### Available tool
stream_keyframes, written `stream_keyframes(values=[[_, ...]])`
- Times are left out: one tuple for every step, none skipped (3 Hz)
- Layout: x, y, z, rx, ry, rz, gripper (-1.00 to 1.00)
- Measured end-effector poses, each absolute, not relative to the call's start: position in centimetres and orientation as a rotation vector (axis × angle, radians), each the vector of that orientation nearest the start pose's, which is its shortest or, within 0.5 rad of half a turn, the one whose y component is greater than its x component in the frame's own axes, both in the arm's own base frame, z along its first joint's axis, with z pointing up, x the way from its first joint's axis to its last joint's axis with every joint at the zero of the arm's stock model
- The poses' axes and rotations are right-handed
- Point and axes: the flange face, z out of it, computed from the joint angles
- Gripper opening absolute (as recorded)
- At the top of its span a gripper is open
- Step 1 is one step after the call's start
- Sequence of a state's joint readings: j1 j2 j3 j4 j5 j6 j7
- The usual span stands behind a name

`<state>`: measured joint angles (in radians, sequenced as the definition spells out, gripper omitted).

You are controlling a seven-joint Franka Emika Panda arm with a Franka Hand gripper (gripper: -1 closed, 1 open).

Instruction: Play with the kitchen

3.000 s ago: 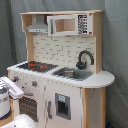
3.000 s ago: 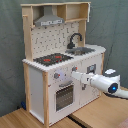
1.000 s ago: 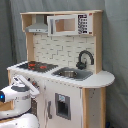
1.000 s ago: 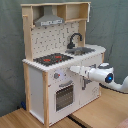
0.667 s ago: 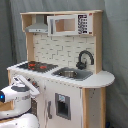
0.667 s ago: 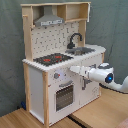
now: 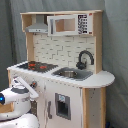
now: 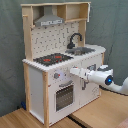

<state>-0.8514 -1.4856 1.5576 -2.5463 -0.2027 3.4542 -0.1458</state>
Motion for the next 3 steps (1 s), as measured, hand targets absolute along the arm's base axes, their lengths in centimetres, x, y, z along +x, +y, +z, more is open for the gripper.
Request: stream_keyframes(values=[[34.7, 36.7, 32.0, 1.044, 1.444, 1.012, 1.00], [34.6, 36.1, 34.2, 1.009, 1.420, 1.002, 1.00], [34.6, 36.1, 34.2, 1.009, 1.420, 1.002, -1.00]])
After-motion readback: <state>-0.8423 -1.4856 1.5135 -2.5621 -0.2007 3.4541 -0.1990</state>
